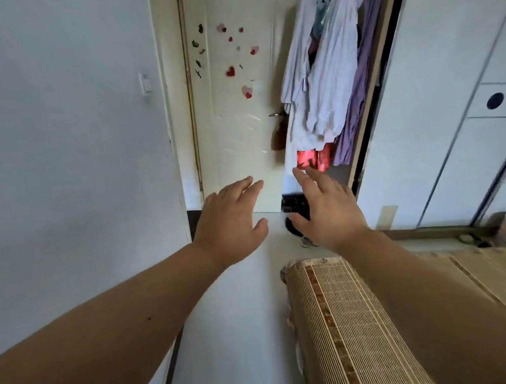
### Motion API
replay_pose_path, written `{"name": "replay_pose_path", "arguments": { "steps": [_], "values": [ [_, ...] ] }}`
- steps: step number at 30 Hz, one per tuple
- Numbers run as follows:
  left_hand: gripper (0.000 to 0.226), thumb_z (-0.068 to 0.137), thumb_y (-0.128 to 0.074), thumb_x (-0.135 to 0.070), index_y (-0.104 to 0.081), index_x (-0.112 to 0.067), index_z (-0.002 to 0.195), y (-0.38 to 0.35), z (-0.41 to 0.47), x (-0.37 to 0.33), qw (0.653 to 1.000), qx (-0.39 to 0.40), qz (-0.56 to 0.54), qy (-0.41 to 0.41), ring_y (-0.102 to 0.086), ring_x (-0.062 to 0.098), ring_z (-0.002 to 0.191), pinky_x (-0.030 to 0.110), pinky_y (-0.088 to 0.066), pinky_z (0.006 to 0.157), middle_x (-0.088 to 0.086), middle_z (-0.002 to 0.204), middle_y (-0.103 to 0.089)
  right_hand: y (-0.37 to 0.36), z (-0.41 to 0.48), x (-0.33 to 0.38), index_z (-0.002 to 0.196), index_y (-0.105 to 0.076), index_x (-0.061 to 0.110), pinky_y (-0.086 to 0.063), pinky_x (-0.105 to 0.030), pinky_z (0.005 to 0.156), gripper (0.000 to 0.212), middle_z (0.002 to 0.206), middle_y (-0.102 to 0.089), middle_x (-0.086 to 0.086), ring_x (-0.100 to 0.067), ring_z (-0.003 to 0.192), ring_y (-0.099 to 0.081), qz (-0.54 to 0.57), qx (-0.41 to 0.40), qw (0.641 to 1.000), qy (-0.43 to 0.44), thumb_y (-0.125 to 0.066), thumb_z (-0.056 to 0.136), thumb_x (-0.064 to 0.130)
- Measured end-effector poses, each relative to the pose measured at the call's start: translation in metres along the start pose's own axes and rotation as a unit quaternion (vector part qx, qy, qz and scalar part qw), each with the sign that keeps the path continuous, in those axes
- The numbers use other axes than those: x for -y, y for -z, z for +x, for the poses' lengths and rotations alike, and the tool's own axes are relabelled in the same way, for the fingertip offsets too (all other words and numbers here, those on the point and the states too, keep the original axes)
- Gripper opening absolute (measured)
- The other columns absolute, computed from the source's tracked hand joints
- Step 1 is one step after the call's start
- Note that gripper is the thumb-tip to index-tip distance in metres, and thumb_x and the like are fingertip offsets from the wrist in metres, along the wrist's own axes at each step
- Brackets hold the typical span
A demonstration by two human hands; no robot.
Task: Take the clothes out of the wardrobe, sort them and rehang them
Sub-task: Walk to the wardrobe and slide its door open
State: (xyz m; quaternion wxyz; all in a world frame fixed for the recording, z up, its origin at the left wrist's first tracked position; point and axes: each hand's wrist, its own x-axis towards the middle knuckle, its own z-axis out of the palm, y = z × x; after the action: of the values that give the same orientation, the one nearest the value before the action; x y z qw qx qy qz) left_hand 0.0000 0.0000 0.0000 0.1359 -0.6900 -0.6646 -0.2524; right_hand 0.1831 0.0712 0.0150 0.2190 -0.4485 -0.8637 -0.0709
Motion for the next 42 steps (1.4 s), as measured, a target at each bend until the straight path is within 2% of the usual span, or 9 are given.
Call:
{"name": "replay_pose_path", "arguments": {
  "steps": [2, 5, 12, 23, 29, 35, 42],
  "values": [
    [0.067, 0.087, -0.049, -0.043, -0.028, -0.023, 0.147, -0.015, 0.01, 0.017, 1.0, 0.02, -0.007, 0.005, -0.028, 0.019, 0.14, 0.046, -0.027, 0.112, 0.001, 0.154, -0.03, -0.022, 0.015, 0.001, 0.149, -0.01, 0.028, -0.019, -0.051, 0.114, 0.08, 0.155, -0.019, -0.004, -0.026, 0.139, -0.024, 0.014, 0.003, 1.0, -0.023, -0.053, 0.086, 0.049],
    [0.068, 0.086, -0.051, -0.042, -0.029, -0.022, 0.147, -0.047, 0.021, 0.049, 0.998, 0.062, 0.005, 0.004, -0.029, 0.019, 0.14, 0.047, -0.029, 0.111, 0.002, 0.153, -0.031, -0.061, 0.03, -0.002, 0.149, -0.009, 0.029, -0.018, -0.047, 0.114, 0.081, 0.155, -0.019, -0.003, -0.024, 0.14, -0.023, 0.023, 0.048, 0.997, -0.05, -0.054, 0.085, 0.049],
    [0.066, 0.089, -0.052, -0.042, -0.028, -0.022, 0.147, -0.119, 0.063, 0.096, 0.992, 0.123, -0.024, 0.011, -0.027, 0.02, 0.141, 0.048, -0.027, 0.112, 0.001, 0.154, -0.03, -0.143, 0.065, -0.03, 0.149, -0.005, 0.031, -0.02, -0.047, 0.115, 0.081, 0.156, -0.016, -0.001, -0.024, 0.141, -0.022, 0.027, 0.125, 0.99, -0.067, -0.052, 0.086, 0.049],
    [0.065, 0.09, -0.05, -0.042, -0.027, -0.023, 0.147, -0.24, 0.206, 0.14, 0.982, 0.179, -0.03, 0.052, -0.027, 0.017, 0.14, 0.043, -0.024, 0.113, -0.001, 0.153, -0.03, -0.239, 0.203, -0.132, 0.148, -0.009, 0.03, -0.021, -0.045, 0.114, 0.08, 0.156, -0.017, 0.0, -0.023, 0.141, -0.023, 0.036, 0.187, 0.98, -0.049, -0.054, 0.085, 0.048],
    [0.061, 0.09, -0.048, -0.043, -0.031, -0.024, 0.146, -0.29, 0.281, 0.156, 0.975, 0.207, -0.033, 0.075, -0.026, 0.015, 0.141, 0.042, -0.023, 0.113, -0.003, 0.154, -0.029, -0.278, 0.278, -0.187, 0.147, -0.017, 0.03, -0.023, -0.046, 0.113, 0.073, 0.154, -0.023, 0.002, -0.02, 0.14, -0.026, 0.067, 0.217, 0.972, -0.061, -0.053, 0.086, 0.047],
    [0.057, 0.089, -0.048, -0.042, -0.039, -0.024, 0.142, -0.342, 0.353, 0.181, 0.971, 0.225, -0.056, 0.058, -0.035, 0.015, 0.134, 0.036, -0.03, 0.111, -0.003, 0.148, -0.038, -0.321, 0.339, -0.225, 0.146, -0.019, 0.031, -0.026, -0.044, 0.11, 0.075, 0.146, -0.038, 0.006, -0.018, 0.135, -0.033, 0.104, 0.218, 0.966, -0.097, -0.056, 0.084, 0.049],
    [0.058, 0.086, -0.049, -0.04, -0.039, -0.025, 0.141, -0.42, 0.465, 0.223, 0.966, 0.242, -0.091, -0.012, -0.04, 0.014, 0.129, 0.035, -0.036, 0.106, -0.005, 0.143, -0.042, -0.372, 0.438, -0.27, 0.144, -0.026, 0.033, -0.03, -0.047, 0.11, 0.07, 0.146, -0.039, 0.006, -0.018, 0.133, -0.036, 0.085, 0.205, 0.966, -0.133, -0.056, 0.084, 0.05]
  ]
}}
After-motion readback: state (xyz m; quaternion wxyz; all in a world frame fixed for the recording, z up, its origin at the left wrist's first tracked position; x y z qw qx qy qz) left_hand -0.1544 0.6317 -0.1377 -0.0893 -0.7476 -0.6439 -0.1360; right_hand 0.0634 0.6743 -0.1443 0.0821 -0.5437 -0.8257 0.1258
